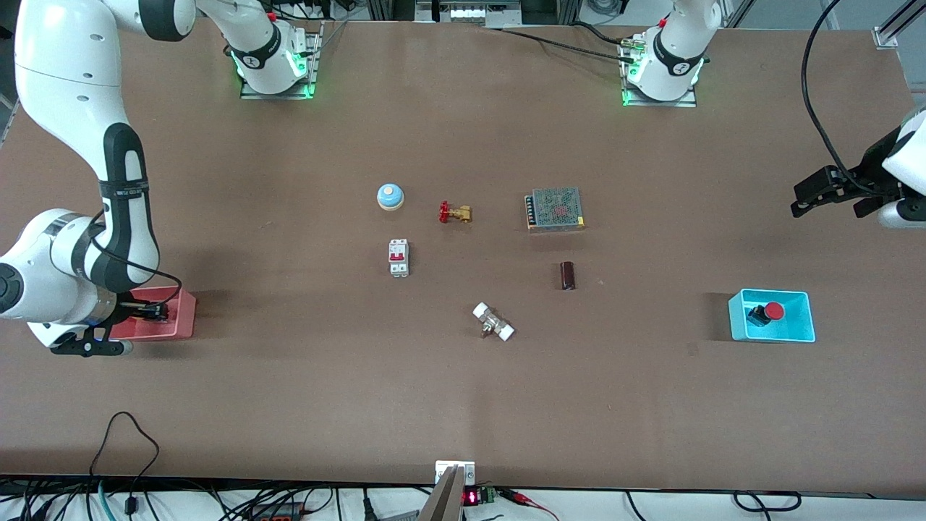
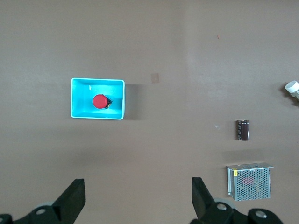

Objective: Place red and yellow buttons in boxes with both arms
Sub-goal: 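Lower the yellow button into the pink box and open the right gripper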

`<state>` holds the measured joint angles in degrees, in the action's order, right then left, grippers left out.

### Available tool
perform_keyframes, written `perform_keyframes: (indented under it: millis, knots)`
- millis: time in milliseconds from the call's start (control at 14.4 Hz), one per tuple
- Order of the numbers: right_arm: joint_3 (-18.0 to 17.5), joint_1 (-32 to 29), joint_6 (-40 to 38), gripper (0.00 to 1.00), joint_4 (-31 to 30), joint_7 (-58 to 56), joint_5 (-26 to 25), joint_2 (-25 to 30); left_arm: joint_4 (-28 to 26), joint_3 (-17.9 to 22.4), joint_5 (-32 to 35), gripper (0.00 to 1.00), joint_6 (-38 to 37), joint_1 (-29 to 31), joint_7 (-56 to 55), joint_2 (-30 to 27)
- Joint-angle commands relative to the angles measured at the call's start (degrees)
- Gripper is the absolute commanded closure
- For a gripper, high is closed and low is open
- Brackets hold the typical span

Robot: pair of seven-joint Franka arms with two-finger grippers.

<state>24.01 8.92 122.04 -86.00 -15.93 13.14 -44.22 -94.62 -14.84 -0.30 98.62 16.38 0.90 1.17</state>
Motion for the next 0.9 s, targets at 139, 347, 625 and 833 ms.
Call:
perform_keyframes:
  millis: [139,347,625,833]
  knots:
    - [-0.63,-0.92,0.13,0.68,0.57,-2.34,1.36,-0.34,-1.27,5.83,-0.84,0.00,-0.62,-6.05,1.12,-2.40]
    - [-0.63,-0.92,0.04,0.67,0.39,-2.70,1.27,-0.86,-1.36,14.21,-0.84,0.00,-2.03,-14.69,1.21,-3.19]
    - [-0.63,-1.54,0.04,0.67,0.39,-4.19,1.36,-1.75,-1.44,16.78,-0.75,0.00,-2.03,-17.17,1.21,-3.63]
    - [-0.63,-1.54,0.04,0.37,0.48,-4.28,1.36,-1.66,-1.53,14.33,-0.84,0.00,-2.03,-13.85,4.10,-3.80]
